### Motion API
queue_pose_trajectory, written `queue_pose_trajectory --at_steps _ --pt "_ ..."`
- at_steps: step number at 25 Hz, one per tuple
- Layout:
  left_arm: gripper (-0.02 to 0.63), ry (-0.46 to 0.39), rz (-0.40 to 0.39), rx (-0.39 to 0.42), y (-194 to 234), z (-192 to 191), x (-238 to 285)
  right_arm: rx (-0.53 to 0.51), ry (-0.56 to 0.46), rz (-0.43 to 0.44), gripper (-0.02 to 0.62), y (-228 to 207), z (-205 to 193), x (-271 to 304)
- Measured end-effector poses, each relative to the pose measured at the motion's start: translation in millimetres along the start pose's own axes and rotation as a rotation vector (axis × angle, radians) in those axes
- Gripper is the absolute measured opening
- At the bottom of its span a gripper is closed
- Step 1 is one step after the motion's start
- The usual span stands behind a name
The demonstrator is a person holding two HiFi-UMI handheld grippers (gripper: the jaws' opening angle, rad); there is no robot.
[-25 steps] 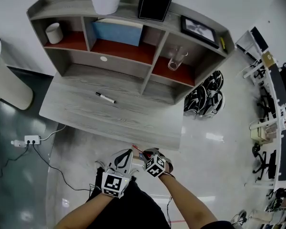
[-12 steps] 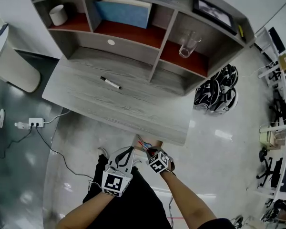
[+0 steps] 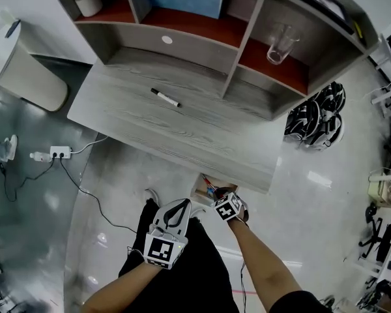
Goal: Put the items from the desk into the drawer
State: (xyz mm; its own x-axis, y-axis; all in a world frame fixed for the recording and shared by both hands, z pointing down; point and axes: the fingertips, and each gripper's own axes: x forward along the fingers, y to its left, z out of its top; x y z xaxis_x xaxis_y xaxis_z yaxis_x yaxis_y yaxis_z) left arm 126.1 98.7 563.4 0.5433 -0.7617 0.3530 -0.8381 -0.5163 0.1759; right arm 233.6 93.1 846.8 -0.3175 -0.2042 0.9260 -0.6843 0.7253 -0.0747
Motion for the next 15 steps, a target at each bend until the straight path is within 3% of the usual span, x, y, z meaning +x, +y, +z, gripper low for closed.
queue_pose_trajectory --at_steps 8,15 --pt "0.012 0.024 -0.020 0.005 -4 -16 -6 -0.017 0.036 -0.073 0.055 -17 -14 27" --pt "0.012 0.042 -0.018 -0.002 -5 -24 -9 -0.128 0.048 -0.113 0.055 -19 -18 43"
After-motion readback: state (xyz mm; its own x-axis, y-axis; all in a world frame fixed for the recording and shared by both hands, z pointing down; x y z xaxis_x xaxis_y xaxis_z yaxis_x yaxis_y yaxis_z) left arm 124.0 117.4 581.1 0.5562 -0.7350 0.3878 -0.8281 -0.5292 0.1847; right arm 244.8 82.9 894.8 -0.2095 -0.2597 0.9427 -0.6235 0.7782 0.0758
